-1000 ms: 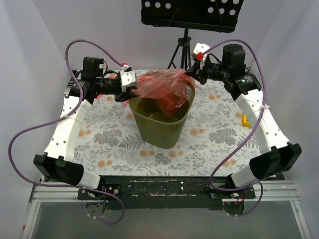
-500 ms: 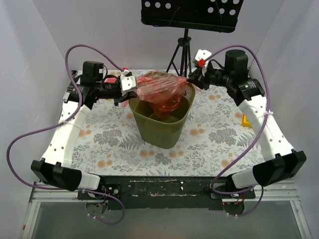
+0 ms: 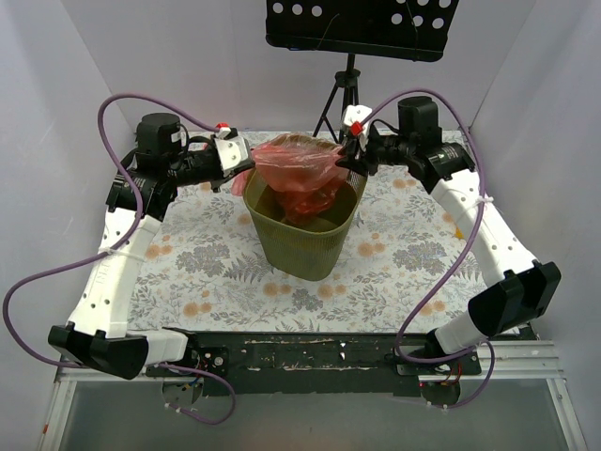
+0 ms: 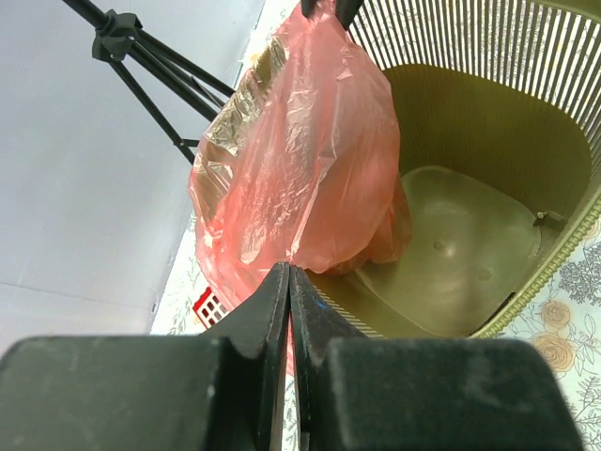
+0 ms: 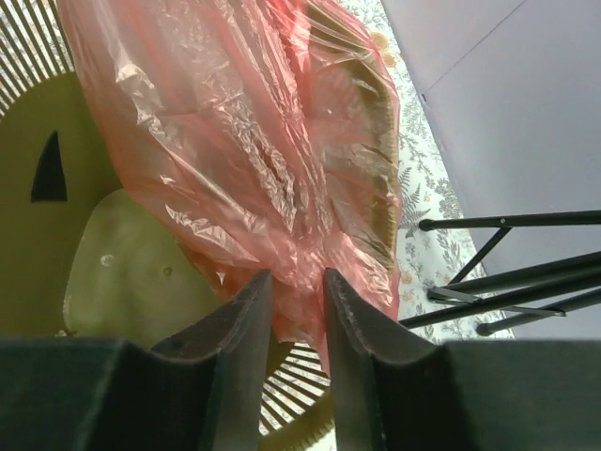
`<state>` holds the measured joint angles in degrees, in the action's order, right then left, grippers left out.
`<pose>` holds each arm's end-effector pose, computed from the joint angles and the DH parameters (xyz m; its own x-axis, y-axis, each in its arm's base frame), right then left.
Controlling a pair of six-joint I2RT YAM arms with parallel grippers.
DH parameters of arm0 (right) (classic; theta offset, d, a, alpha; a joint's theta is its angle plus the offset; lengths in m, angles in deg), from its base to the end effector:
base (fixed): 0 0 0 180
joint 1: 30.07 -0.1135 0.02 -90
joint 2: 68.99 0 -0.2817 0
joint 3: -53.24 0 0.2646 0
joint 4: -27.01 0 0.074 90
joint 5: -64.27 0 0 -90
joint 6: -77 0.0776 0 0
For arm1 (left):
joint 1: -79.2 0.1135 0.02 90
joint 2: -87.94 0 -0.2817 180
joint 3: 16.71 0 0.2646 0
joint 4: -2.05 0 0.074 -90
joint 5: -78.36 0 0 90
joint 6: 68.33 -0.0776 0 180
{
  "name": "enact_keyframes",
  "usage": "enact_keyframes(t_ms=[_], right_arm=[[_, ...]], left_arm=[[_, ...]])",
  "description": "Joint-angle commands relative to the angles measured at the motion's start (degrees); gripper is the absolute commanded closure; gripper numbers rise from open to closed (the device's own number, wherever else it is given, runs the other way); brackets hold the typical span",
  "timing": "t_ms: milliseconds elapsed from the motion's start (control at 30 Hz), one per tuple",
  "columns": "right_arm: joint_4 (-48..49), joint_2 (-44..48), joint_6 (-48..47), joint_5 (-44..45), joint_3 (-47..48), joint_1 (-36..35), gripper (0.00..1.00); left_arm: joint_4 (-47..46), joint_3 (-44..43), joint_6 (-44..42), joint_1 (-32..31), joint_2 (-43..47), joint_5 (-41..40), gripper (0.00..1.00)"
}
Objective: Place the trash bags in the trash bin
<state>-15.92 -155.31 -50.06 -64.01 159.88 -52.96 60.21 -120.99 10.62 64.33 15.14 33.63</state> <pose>0.3264 0.1900 0.4346 0.2189 -0.4211 -0.8802 -0.8775 0.3095 -0.3663 0.2538 -0.1244 0.4630 -0.2737 0.2122 -0.9381 0.8626 0.4856 -0.1418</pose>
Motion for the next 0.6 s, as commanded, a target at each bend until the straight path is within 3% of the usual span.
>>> enact_keyframes(t_ms=[0, 100, 233, 300, 433, 567], right_arm=[[0.9, 1.0, -2.7, 1.6, 2.5, -1.4, 0.73], [0.6, 1.2, -3.5, 3.3, 3.3, -1.5, 0.99], [-0.1, 6.2, -6.7, 2.0, 1.4, -2.0, 0.99], [0.0, 11.2, -8.9, 2.2, -2.3, -4.0, 0.99], [1.2, 21.8, -12.1, 4.3, -13.2, -8.8, 0.99], [3.6, 28.0, -14.9, 8.7, -20.8, -13.1, 0.99]], left_arm=[[-1.6, 0.7, 1.3, -0.3, 2.1, -0.9, 1.0], [-1.4, 1.8, 0.8, -0.2, 3.1, -1.9, 1.0], [0.0, 4.0, -1.9, -0.2, 5.2, -4.8, 1.0], [0.1, 4.7, -2.1, -0.2, 6.2, -5.5, 0.86], [-0.1, 4.2, -0.7, -0.2, 6.0, -1.6, 0.46], [-0.4, 0.9, 2.0, -1.1, 2.5, 3.0, 0.38]])
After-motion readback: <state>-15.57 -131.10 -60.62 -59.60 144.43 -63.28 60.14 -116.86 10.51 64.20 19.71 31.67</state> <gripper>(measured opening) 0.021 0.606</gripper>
